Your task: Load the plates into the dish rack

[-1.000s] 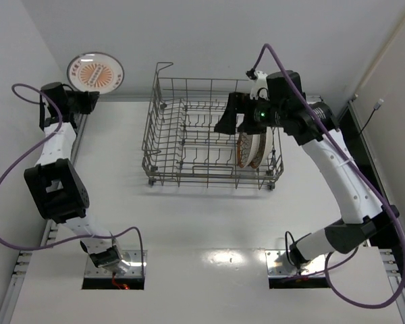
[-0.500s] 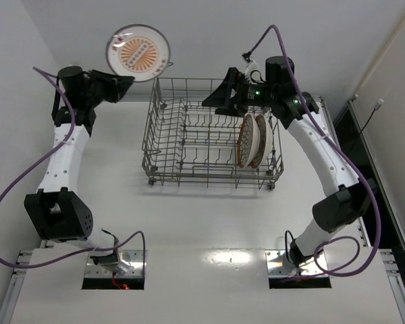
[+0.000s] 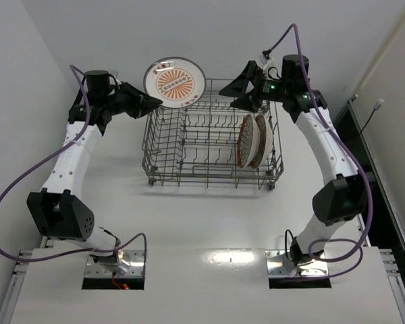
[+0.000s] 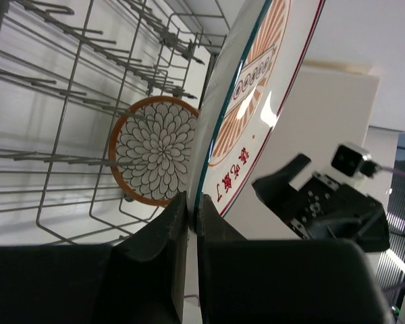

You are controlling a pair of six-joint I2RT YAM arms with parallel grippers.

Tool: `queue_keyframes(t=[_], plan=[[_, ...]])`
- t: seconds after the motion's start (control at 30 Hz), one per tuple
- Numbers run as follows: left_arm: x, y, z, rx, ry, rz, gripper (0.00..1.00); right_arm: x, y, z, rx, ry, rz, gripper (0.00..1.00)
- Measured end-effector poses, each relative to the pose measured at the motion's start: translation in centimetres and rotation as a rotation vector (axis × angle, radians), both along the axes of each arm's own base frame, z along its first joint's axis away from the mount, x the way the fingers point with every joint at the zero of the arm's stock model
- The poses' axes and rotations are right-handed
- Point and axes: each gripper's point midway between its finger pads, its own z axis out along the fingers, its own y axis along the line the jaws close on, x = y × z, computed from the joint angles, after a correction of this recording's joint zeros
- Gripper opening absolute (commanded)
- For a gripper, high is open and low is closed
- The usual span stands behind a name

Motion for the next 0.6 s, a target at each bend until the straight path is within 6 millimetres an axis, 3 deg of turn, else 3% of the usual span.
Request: queue_keyframes(t=[0.13, 0.23, 0.5, 0.6], plan=[[-0.8, -0.9, -0.1, -0.004, 0.005, -0.056, 0.00, 0.8, -0.1, -3.1, -0.005, 0.079, -0.001, 0.87], [-1.1, -1.8, -0.4, -0.016, 0.017, -0.106, 0.00, 1.4, 0.1, -4.5, 0.000, 0.121, 0.000, 0.80], [-0.9, -4.3, -1.7, -0.030, 0.050, -0.212, 0.00, 2.1, 0.5, -5.5, 0.024, 0.148, 0.011, 0.71], [-1.1, -4.5, -1.5, -0.038, 0.045, -0.231, 0.00, 2.3, 0.6, -5.2, 0.035, 0.144, 0.008, 0.60]])
